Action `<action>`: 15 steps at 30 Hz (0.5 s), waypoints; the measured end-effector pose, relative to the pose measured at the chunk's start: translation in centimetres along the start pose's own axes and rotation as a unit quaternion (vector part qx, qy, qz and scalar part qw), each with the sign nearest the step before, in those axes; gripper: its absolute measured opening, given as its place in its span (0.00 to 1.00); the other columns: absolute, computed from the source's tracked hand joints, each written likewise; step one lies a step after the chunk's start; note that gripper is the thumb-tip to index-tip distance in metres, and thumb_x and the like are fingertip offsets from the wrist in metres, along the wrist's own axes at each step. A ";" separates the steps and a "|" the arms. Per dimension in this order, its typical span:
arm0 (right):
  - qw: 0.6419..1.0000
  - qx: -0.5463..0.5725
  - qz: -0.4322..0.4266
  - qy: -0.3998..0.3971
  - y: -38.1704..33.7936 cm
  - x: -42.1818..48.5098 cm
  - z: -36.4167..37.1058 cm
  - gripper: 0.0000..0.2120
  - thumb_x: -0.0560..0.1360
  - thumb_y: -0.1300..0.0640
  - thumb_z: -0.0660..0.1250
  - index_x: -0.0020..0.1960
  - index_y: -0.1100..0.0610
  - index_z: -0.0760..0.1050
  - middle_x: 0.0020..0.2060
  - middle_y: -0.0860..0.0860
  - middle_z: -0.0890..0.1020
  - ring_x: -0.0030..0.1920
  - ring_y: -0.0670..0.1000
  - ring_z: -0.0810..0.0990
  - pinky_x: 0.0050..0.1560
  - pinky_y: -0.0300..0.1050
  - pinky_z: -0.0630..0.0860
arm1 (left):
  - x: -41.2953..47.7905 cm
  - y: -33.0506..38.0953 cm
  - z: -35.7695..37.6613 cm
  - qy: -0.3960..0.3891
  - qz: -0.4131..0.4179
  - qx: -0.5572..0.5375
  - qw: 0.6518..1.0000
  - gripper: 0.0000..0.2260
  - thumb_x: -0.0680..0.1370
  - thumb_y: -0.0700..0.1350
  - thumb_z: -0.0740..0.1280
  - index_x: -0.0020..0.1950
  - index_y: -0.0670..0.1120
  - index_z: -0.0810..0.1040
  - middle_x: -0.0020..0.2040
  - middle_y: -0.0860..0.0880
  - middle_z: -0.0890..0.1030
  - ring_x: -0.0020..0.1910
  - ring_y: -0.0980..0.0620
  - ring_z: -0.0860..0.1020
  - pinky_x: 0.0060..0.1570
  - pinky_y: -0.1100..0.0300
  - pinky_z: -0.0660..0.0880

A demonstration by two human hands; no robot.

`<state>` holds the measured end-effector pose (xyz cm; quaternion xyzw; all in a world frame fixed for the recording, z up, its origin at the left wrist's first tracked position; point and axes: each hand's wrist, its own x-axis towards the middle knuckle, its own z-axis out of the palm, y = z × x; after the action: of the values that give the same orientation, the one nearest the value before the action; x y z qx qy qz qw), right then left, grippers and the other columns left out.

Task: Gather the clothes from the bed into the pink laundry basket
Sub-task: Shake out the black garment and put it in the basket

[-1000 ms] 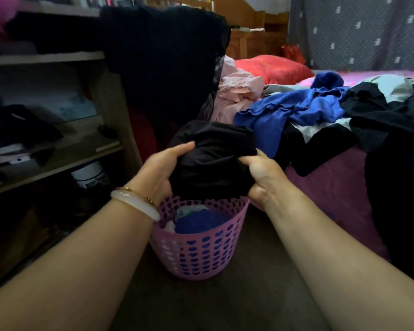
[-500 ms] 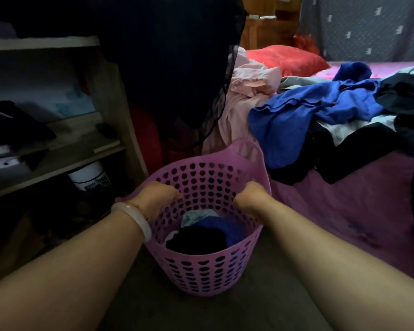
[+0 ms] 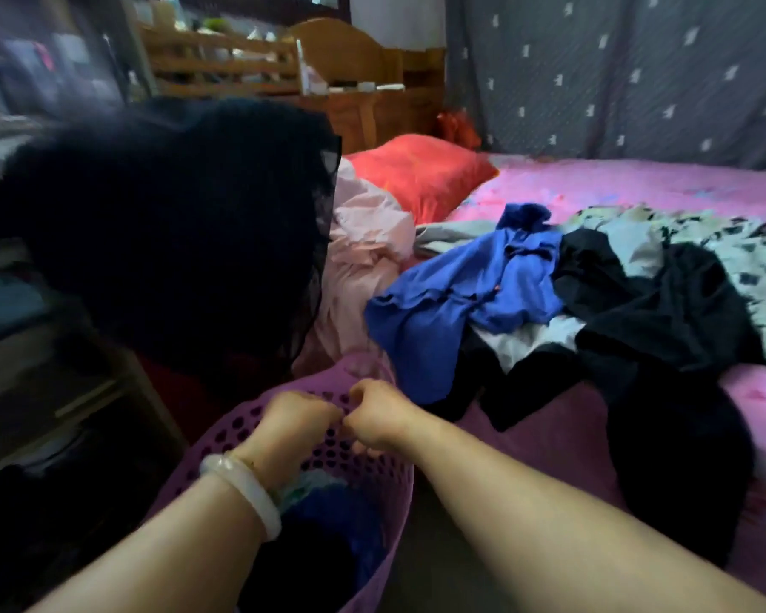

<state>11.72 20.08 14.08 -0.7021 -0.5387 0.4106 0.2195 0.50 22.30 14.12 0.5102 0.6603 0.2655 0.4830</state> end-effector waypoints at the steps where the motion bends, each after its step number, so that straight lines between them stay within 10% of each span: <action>1: 1.000 0.005 0.006 -0.001 -0.9 -0.3 -0.8 0.23 0.73 0.59 0.65 0.68 0.58 0.69 0.53 0.59 0.81 0.47 0.59 0.84 0.48 0.55 0.82 | -0.6 1.2 -0.4 -0.014 0.003 0.003 1.000 0.09 0.74 0.36 0.69 0.36 0.46 0.75 0.35 0.46 0.77 0.33 0.50 0.75 0.34 0.59 0.74; 10: 0.997 0.061 0.038 -0.037 -11.2 -4.0 -7.9 0.30 0.72 0.60 0.66 0.72 0.48 0.64 0.60 0.54 0.76 0.50 0.57 0.83 0.47 0.51 0.80 | -6.4 12.0 -7.1 -0.028 -0.027 -0.031 0.999 0.10 0.75 0.40 0.69 0.54 0.45 0.76 0.42 0.45 0.82 0.36 0.51 0.77 0.28 0.62 0.69; 15: 0.983 0.149 0.089 -0.054 -20.7 -6.6 -11.2 0.27 0.72 0.64 0.63 0.70 0.51 0.65 0.41 0.53 0.77 0.31 0.51 0.77 0.32 0.44 0.74 | -10.2 17.9 -14.5 -0.050 -0.078 -0.066 0.994 0.07 0.73 0.37 0.70 0.50 0.43 0.76 0.34 0.45 0.79 0.30 0.52 0.76 0.24 0.65 0.67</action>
<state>8.35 22.10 38.18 -0.6834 -0.4181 0.5414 0.2552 -5.05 20.94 38.59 0.4368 0.6544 0.2438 0.5670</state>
